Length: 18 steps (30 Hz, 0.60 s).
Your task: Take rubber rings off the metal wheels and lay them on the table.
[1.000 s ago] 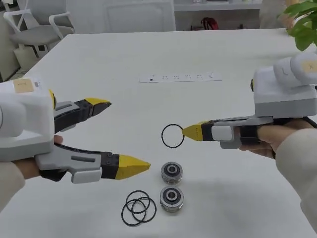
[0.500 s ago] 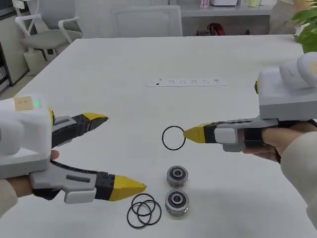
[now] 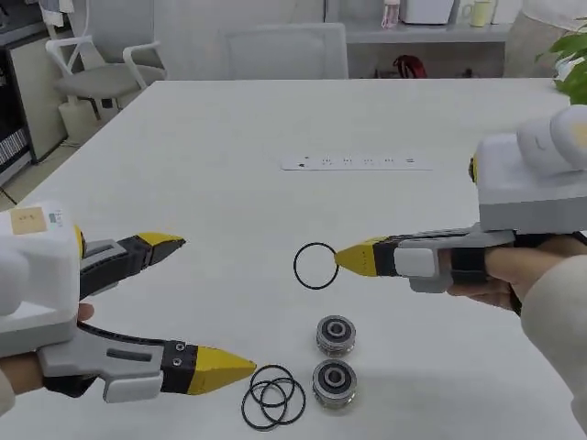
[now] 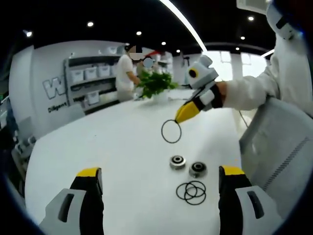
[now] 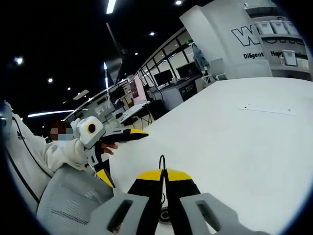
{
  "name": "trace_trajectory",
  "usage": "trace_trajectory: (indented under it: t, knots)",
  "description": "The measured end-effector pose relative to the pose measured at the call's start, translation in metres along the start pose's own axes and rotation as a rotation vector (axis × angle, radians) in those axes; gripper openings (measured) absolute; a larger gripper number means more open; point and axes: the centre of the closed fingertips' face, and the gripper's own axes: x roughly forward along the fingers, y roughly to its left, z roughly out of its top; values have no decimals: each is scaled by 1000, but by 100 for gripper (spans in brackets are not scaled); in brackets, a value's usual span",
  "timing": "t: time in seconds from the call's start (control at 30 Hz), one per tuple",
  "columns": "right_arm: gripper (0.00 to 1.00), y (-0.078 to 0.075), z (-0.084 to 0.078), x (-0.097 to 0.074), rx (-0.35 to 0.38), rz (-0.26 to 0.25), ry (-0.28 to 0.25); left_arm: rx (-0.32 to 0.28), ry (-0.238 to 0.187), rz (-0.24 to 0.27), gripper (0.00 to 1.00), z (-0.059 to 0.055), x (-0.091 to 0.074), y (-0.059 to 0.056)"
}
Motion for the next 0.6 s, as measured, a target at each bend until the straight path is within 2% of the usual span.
trace_trajectory:
  t: [0.2, 0.6]
  knots:
    - [0, 11, -4, 8, -13, 26, 23, 2, 29, 1, 100, -9, 0, -1]
    - [0, 34, -9, 20, -41, 78, 62, 8, 45, -14, 100, -13, 0, -5]
